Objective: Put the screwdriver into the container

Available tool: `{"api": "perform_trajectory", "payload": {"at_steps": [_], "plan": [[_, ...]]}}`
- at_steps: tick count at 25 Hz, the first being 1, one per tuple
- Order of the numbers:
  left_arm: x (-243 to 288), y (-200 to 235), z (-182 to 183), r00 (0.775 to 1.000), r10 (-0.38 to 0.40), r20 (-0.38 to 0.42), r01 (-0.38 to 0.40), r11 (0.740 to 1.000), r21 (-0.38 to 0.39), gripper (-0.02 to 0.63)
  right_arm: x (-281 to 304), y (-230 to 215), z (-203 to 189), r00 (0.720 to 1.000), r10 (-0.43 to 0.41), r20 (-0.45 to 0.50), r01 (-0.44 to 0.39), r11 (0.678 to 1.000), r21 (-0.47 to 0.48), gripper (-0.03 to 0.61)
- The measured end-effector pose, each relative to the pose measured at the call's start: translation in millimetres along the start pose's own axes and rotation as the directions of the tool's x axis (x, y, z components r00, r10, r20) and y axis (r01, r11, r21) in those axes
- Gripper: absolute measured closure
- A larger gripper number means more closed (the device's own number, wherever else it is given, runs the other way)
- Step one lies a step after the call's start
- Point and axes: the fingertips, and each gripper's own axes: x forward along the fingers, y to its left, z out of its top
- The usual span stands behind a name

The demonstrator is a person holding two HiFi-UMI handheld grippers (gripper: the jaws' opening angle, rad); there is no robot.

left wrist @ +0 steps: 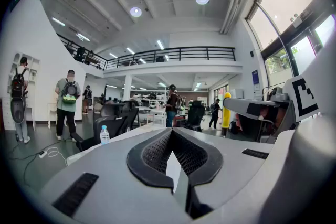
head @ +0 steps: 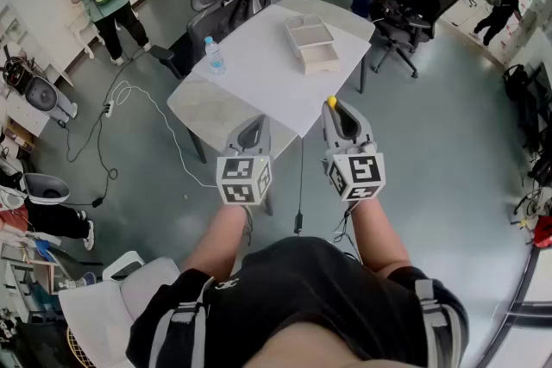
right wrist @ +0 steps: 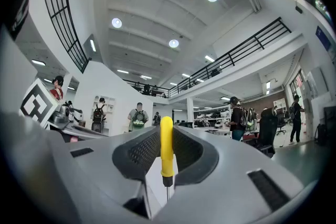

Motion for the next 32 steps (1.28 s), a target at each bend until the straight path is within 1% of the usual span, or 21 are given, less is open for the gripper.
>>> {"api": "perform_trajectory", "payload": {"at_steps": [6, 9, 12, 18, 24, 32], "plan": [[6, -4, 0, 1.0, 0.011, -0.017, -0.011, 0.999, 0.032, 0.601, 3, -5, 1, 1.0, 0.008, -0.001, -0.008, 1.0, -0.002, 0.509], [8, -7, -2, 1.0, 0.012, -0.022, -0.011, 1.0, 0.017, 0.601, 2, -10, 3, 1.0, -0.002, 0.015, 0.002, 1.0, 0.021, 0.509], [10, -8, -1, 1.0, 0.015, -0.021, -0.015, 1.0, 0.01, 0.601, 1, -18, 5, 0.999, -0.03, 0.027, 0.03, 0.999, 0.03, 0.509], [22, -13, 2, 0.999, 0.027, -0.025, -0.027, 1.0, -0.005, 0.601, 6, -35, -4, 0.999, -0.037, 0.007, 0.036, 0.999, 0.036, 0.509], [39, -40, 1, 0.999, 0.028, -0.037, -0.028, 1.0, -0.002, 0.601, -1, -59, -8, 1.0, -0.011, -0.005, 0.011, 0.999, 0.035, 0.509], [71, -97, -6, 0.999, 0.027, -0.04, -0.027, 1.0, -0.009, 0.601, -20, -112, -13, 0.999, 0.035, -0.007, -0.035, 0.999, 0.011, 0.509]]}}
